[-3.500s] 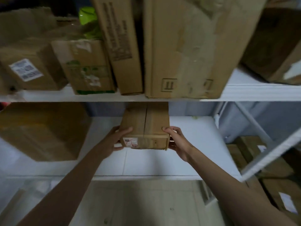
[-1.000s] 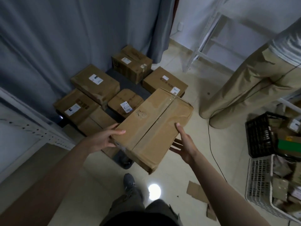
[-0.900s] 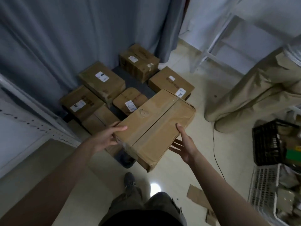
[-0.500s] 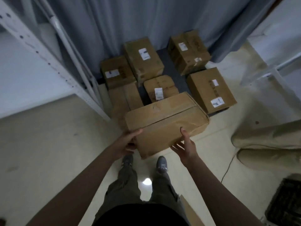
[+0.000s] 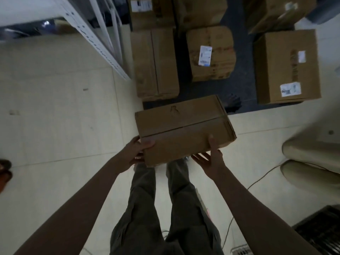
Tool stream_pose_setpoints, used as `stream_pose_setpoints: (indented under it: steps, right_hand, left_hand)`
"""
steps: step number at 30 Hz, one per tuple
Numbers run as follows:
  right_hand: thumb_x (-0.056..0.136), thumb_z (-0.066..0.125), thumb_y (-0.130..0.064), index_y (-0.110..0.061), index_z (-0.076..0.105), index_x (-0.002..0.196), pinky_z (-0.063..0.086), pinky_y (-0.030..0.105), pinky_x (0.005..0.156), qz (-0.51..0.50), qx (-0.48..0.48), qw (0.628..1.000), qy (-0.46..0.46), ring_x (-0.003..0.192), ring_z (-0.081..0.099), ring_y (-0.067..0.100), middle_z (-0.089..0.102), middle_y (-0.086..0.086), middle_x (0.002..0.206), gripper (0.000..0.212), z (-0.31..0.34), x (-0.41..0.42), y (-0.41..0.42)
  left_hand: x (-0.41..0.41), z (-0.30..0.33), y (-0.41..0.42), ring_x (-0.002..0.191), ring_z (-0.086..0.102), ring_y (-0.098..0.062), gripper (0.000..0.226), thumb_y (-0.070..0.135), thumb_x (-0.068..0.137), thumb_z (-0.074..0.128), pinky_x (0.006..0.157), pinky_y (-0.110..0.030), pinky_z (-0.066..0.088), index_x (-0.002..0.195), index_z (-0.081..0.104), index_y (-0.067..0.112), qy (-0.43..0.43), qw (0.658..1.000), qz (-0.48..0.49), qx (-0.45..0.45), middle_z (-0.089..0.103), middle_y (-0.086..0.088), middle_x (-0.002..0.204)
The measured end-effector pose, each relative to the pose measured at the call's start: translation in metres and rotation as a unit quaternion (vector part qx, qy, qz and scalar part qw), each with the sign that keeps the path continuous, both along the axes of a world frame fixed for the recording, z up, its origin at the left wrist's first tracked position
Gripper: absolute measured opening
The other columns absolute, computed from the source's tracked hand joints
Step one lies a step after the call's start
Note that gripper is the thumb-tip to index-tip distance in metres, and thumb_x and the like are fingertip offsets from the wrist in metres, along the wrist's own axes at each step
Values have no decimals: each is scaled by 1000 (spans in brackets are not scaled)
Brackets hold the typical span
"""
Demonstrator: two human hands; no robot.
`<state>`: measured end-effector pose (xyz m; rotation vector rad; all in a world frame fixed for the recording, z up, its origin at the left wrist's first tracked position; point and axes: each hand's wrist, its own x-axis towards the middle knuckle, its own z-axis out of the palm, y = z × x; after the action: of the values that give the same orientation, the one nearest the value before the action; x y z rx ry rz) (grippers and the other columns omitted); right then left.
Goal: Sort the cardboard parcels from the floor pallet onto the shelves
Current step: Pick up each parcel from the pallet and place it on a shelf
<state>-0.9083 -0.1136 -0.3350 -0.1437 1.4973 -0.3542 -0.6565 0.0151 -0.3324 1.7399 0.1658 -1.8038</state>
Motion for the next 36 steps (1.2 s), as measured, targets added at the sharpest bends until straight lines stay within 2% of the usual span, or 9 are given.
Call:
stream_pose_setpoints:
  steps: [3, 10, 13, 15, 19, 24, 32, 35, 36]
  right_hand:
    - [87, 72, -41, -23, 24, 153, 53, 58, 99, 9, 11, 1000, -14, 122, 59, 41, 50, 17, 144, 83, -52, 6, -2]
    - [101, 55, -31, -22, 27, 152, 48, 55, 108, 19, 2, 998, -59, 130, 54, 39, 47, 17, 149, 60, -175, 32, -4]
    - [99, 57, -30, -20, 24, 152, 47, 56, 108, 10, 17, 998, -58, 130, 53, 40, 47, 19, 148, 63, -222, 47, -4]
    - [98, 61, -28, -20, 24, 152, 45, 58, 109, -4, 32, 998, -55, 130, 53, 41, 47, 19, 148, 66, -253, 55, -5]
    - [97, 63, -26, -24, 21, 155, 45, 59, 109, -2, 32, 998, -58, 131, 53, 42, 46, 19, 149, 72, -308, 69, -11]
    - [100, 60, -25, -24, 21, 156, 44, 60, 109, -7, 26, 998, -62, 133, 51, 42, 44, 19, 152, 69, -357, 79, -19]
    - [101, 59, -17, -26, 25, 157, 49, 53, 104, -22, 27, 998, -46, 130, 53, 40, 47, 17, 149, 66, -403, 94, -28]
    - [103, 55, -9, -24, 22, 157, 51, 50, 103, 3, 34, 999, -17, 122, 57, 38, 47, 18, 148, 65, -413, 97, -25]
    - [104, 53, -8, -23, 22, 157, 52, 49, 100, 13, 33, 999, -10, 121, 58, 37, 47, 18, 148, 64, -414, 98, -24]
  left_hand:
    - [8, -51, -2, 109, 68, -27, 91, 45, 64, 91, 78, -35, 59, 139, 45, 22, -7, 1000, 19, 12, 66, -5, 125]
    - [23, -177, -15, 108, 65, -25, 80, 37, 72, 81, 80, -34, 56, 140, 46, 15, -56, 993, 100, 27, 64, -8, 125]
    - [29, -229, -19, 103, 65, -18, 65, 36, 86, 74, 69, -28, 55, 142, 46, 17, -61, 993, 96, 25, 64, -2, 122]
    - [32, -260, -20, 102, 64, -16, 61, 39, 90, 71, 68, -28, 55, 142, 46, 20, -78, 993, 88, 29, 63, 0, 123]
    - [36, -319, -22, 113, 59, -24, 60, 43, 95, 65, 89, -37, 53, 145, 45, 18, -150, 985, 63, 60, 59, -5, 136]
    - [37, -368, -29, 120, 57, -28, 55, 43, 97, 62, 101, -47, 51, 145, 46, 19, -197, 976, 57, 69, 57, -7, 139]
    - [48, -411, -39, 122, 57, -31, 56, 9, 97, 57, 98, -53, 53, 150, 40, 20, -259, 966, 7, 26, 54, -3, 136]
    - [50, -422, -37, 118, 56, -24, 66, 4, 97, 48, 83, -35, 57, 155, 29, 29, -277, 960, -27, 18, 51, 1, 140]
    - [51, -423, -37, 119, 55, -22, 70, 6, 97, 47, 83, -33, 56, 158, 23, 31, -276, 960, -37, 19, 49, 3, 145]
